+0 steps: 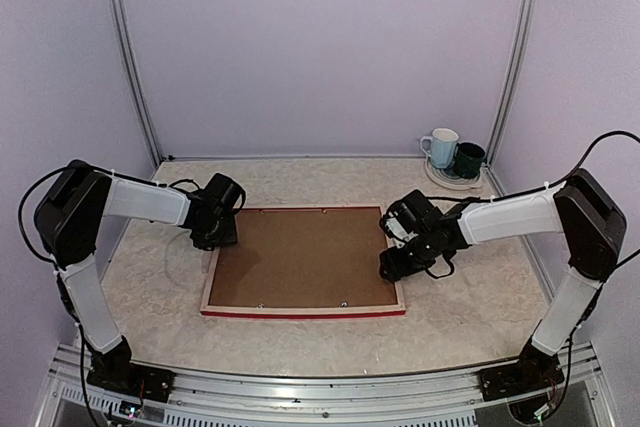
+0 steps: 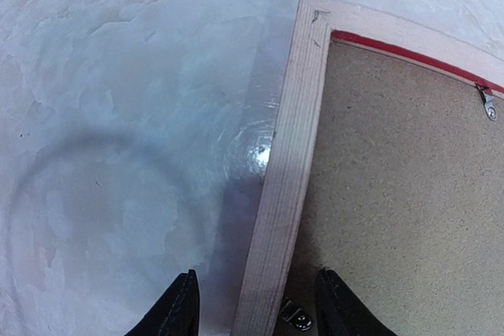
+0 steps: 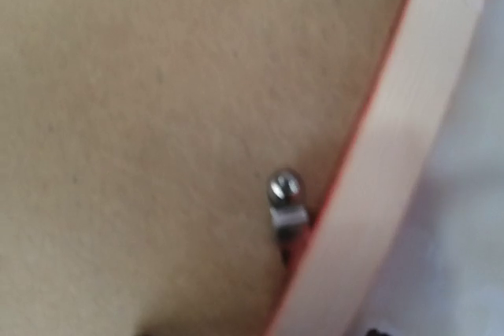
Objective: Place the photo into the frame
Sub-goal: Press the fastener onto the backboard.
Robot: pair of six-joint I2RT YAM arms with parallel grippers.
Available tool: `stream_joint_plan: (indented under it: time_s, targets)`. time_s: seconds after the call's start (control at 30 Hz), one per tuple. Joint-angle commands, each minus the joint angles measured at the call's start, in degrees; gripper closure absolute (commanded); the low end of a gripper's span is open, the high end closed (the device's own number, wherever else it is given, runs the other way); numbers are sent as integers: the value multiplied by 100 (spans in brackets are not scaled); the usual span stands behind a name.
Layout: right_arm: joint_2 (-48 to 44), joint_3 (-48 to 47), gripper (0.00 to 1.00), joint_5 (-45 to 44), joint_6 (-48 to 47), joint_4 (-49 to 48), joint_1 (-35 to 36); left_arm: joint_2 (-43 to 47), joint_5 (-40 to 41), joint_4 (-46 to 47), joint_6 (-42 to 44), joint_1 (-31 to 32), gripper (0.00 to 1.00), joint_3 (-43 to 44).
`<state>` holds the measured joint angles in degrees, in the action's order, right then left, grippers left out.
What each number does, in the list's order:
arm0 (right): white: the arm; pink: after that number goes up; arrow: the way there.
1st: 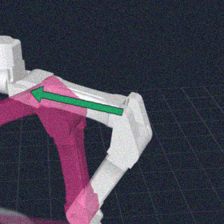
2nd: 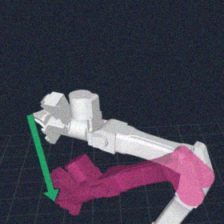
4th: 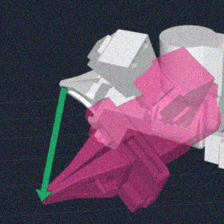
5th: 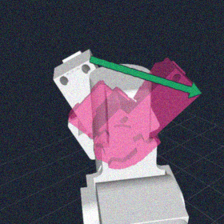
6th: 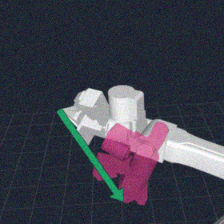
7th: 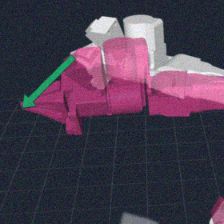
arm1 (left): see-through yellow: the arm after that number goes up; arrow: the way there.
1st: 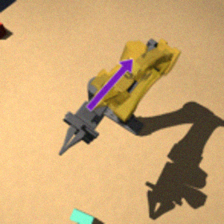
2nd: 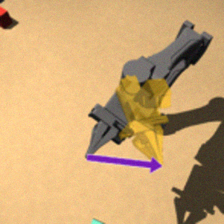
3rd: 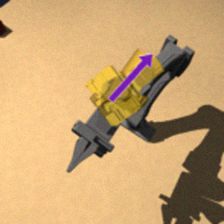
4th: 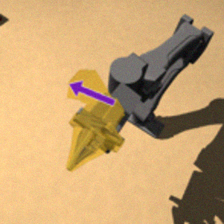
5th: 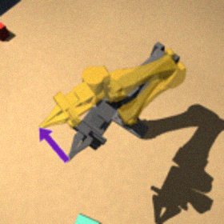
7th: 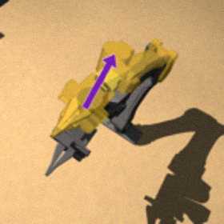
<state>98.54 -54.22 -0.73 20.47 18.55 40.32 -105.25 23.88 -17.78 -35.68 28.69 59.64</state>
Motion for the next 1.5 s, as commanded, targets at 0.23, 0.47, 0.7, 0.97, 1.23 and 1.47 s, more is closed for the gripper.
stream_joint_plan:
  time_s: [0.23, 0.47, 0.7, 0.97, 1.23, 1.47]
  targets:
    - [488, 9, 54, -85, -21, -96, -46, 13, -410, -11, 70, -8, 62, -328]
    - [485, 109, 56, -55, 34, -168, -68, -1, -485, 15, 71, -3, 70, -427]
    - [473, 104, 57, -50, 45, -159, -77, 1, -512, 79, 18, 5, 79, -557]
    - [473, 120, 58, -38, 73, -176, -77, -23, -630, 187, -17, 23, 91, -609]
    - [447, 121, 58, -37, 80, -165, -104, 80, -681, 252, -19, 14, 100, -576]
    - [448, 113, 58, -2, 84, -161, -122, 99, -899, 410, -8, 5, 100, -633]
